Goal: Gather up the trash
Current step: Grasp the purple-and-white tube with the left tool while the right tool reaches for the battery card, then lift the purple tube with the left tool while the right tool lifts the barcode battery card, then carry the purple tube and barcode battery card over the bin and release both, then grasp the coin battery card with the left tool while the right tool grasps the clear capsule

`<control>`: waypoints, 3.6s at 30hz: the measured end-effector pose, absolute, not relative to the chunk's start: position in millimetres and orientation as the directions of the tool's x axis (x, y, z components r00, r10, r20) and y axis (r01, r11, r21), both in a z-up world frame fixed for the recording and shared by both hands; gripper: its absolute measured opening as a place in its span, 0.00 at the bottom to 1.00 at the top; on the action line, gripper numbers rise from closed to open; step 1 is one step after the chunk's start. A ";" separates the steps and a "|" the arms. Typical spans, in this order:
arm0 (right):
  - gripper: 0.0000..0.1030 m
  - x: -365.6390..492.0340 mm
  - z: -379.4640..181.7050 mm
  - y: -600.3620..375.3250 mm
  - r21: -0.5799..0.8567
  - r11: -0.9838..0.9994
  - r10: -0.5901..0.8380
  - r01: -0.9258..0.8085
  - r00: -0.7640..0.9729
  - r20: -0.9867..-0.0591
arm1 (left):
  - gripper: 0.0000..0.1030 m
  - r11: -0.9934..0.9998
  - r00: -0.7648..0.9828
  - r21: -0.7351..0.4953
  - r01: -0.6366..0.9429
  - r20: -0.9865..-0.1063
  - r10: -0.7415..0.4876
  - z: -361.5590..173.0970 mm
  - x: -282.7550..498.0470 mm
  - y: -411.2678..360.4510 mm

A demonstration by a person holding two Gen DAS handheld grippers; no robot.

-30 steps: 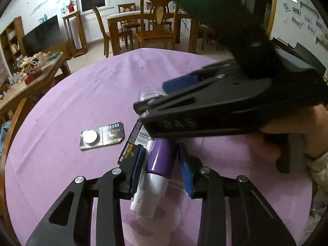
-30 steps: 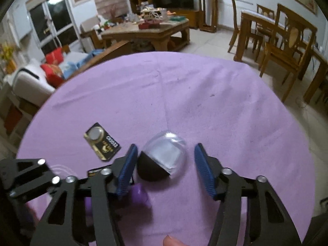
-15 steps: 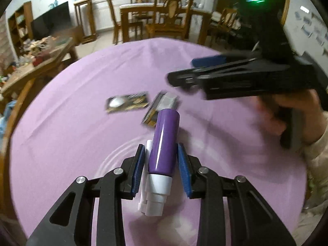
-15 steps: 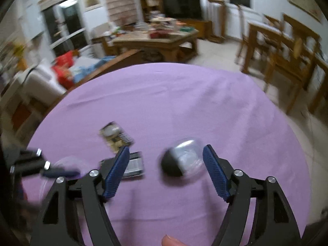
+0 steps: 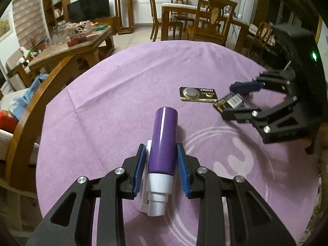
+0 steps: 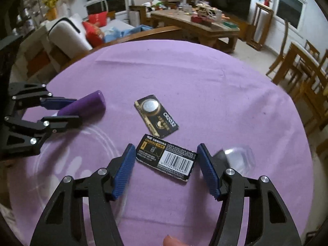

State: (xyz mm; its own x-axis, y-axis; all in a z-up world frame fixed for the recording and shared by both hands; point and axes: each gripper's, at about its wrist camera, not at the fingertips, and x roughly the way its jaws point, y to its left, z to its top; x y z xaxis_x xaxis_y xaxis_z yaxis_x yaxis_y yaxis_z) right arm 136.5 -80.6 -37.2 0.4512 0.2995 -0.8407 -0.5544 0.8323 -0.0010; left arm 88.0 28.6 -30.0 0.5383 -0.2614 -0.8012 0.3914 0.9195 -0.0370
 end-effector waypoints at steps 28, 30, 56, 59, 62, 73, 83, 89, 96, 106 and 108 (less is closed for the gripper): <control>0.60 -87.7 55.8 -351.3 0.357 0.925 0.316 -0.134 0.793 -0.521 | 0.24 0.748 0.533 -0.126 0.652 -0.625 -0.570 39.9 38.3 -120.2; 0.60 -106.5 59.3 -377.3 0.369 0.925 0.282 -0.092 0.815 -0.506 | 0.24 0.717 0.512 -0.123 0.687 -0.618 -0.596 43.2 30.6 -142.9; 0.60 -288.7 9.1 -578.5 0.489 0.810 -0.061 0.323 0.876 -0.478 | 0.24 0.321 0.144 -0.167 0.932 -0.643 -0.752 18.4 -44.6 -365.8; 0.60 -287.1 0.9 -580.8 0.496 0.801 -0.064 0.334 0.873 -0.484 | 0.24 0.312 0.134 -0.164 0.936 -0.652 -0.746 14.3 -47.0 -373.3; 0.60 -280.9 -1.0 -585.6 0.502 0.796 -0.064 0.339 0.871 -0.486 | 0.24 0.306 0.130 -0.156 0.939 -0.662 -0.738 10.3 -51.2 -382.4; 0.61 -272.8 -3.5 -586.8 0.515 0.778 -0.078 0.360 0.869 -0.489 | 0.27 0.289 0.158 -0.084 0.954 -0.677 -0.719 9.1 -66.8 -393.7; 0.77 -262.3 1.2 -568.7 0.517 0.784 -0.067 0.344 0.875 -0.480 | 0.76 0.314 0.244 -0.001 0.949 -0.626 -0.741 26.6 -79.2 -373.4; 0.77 -233.8 7.3 -543.7 0.497 0.811 -0.034 0.310 0.872 -0.488 | 0.79 0.375 0.295 0.002 0.927 -0.620 -0.727 28.7 -62.1 -339.7; 0.77 -172.0 11.2 -484.7 0.457 0.862 0.058 0.220 0.852 -0.520 | 0.79 0.569 0.420 -0.026 0.822 -0.648 -0.636 20.9 -5.4 -260.7; 0.77 -49.2 9.8 -349.9 0.368 0.930 0.247 -0.013 0.764 -0.596 | 0.88 0.873 0.637 0.090 0.479 -0.720 -0.275 1.3 88.2 -102.3; 0.77 -25.8 8.1 -321.1 0.348 0.936 0.275 -0.059 0.741 -0.613 | 0.88 0.905 0.655 0.134 0.403 -0.733 -0.183 -5.0 104.7 -77.8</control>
State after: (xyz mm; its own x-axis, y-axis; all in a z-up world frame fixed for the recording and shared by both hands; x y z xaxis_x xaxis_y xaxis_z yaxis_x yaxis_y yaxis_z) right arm -25.8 -321.1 8.1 0.7413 0.2745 -0.6125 -0.0592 0.9357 0.3477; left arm 104.7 -77.8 -5.0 0.6549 -0.1827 -0.7333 0.4028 0.9054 0.1342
